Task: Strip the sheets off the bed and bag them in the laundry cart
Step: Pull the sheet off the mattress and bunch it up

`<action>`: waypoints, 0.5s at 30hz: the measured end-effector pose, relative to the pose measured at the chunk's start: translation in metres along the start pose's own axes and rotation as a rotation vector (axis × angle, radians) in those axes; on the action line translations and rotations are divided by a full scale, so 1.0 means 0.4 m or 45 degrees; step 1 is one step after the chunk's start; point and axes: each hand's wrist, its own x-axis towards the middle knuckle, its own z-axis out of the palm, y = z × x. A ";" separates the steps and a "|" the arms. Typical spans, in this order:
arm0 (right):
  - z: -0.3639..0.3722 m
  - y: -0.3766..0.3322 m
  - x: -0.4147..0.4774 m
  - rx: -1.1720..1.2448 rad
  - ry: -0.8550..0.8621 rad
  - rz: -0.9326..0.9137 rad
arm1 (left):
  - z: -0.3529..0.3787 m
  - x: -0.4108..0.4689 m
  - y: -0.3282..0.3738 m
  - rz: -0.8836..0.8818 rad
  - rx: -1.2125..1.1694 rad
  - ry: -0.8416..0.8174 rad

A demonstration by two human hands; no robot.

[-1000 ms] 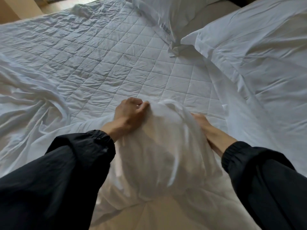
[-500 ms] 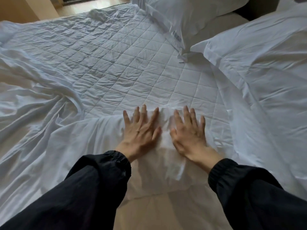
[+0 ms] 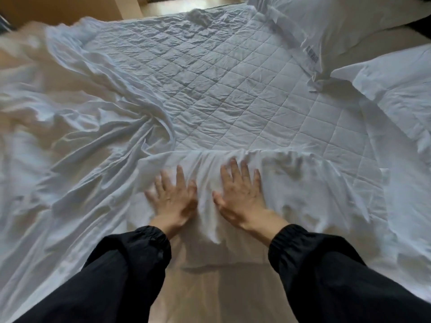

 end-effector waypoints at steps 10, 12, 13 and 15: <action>0.074 -0.094 0.149 -0.359 -0.088 -0.179 | 0.029 0.068 -0.148 -0.060 -0.045 -0.117; 0.105 -0.066 0.163 -0.360 -0.090 -0.154 | 0.052 0.090 -0.154 -0.128 -0.029 -0.140; 0.121 -0.053 0.168 -0.345 -0.073 -0.131 | 0.056 0.097 -0.153 -0.144 -0.019 -0.141; 0.152 -0.035 0.168 -0.283 0.000 -0.066 | 0.058 0.100 -0.145 -0.113 0.008 -0.088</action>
